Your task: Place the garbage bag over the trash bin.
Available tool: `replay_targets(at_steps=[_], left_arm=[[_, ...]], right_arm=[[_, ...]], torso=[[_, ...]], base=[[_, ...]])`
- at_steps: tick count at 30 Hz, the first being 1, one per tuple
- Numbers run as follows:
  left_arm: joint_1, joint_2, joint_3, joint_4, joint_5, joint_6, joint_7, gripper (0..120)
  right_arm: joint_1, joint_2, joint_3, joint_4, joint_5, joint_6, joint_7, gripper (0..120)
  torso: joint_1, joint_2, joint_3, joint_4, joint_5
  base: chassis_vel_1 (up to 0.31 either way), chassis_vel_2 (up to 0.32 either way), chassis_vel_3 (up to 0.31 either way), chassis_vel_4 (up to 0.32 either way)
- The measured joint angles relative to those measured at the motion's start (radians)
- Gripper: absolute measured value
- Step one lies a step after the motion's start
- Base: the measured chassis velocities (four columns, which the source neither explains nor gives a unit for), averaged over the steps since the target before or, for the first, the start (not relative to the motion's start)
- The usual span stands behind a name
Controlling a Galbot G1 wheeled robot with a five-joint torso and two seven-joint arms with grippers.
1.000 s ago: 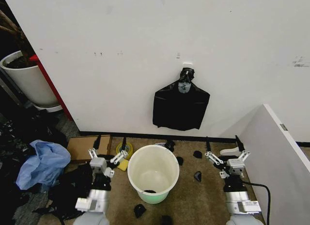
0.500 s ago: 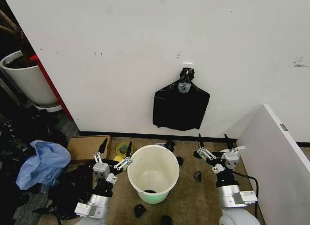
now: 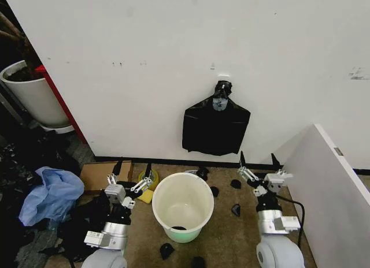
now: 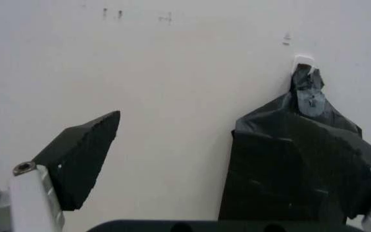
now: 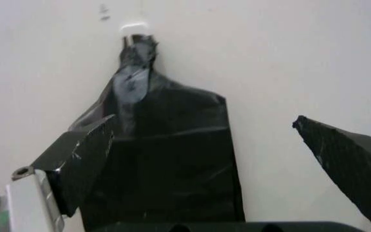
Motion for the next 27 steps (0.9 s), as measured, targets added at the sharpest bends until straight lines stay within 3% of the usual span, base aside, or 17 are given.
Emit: replay_targets(at_steps=[3,7,9,12,17,27], left_arm=[[0.006,0.007,-0.007,0.006,0.006,-0.005,-0.005,100],[0.043,0.016,-0.032,-0.024,0.005,-0.008,-0.020,100],[0.055,0.017,-0.039,-0.038,0.005,-0.008,-0.026,100],[0.059,0.016,-0.041,-0.043,0.009,-0.007,-0.032,100],[0.068,0.002,-0.040,-0.050,0.034,-0.006,-0.041,100],[0.071,-0.014,-0.036,-0.040,0.058,-0.009,-0.057,100]], right_arm=[[0.060,-0.006,0.003,-0.038,0.051,-0.012,-0.016,100],[0.218,-0.008,-0.053,-0.102,0.345,-0.084,-0.054,100],[0.326,0.009,-0.084,-0.157,0.572,-0.147,-0.062,100],[0.390,0.023,-0.095,-0.206,0.689,-0.176,-0.068,100],[0.510,0.042,-0.102,-0.304,0.847,-0.225,-0.071,100],[0.624,0.058,-0.102,-0.409,0.938,-0.274,-0.095,100]], torso=[[0.000,0.000,0.000,0.0000,0.0001],[0.000,0.000,0.000,0.0008,0.0003],[0.000,0.000,0.000,0.0010,0.0002],[0.000,0.000,0.000,0.0009,0.0004],[0.000,0.000,0.000,0.0007,0.0001],[0.000,0.000,0.000,0.0006,0.0003]], base=[[0.000,0.000,0.000,0.000],[0.000,0.000,0.000,0.000],[0.000,0.000,0.000,0.000],[0.000,0.000,0.000,0.000],[0.000,0.000,0.000,0.000],[0.000,0.000,0.000,0.000]])
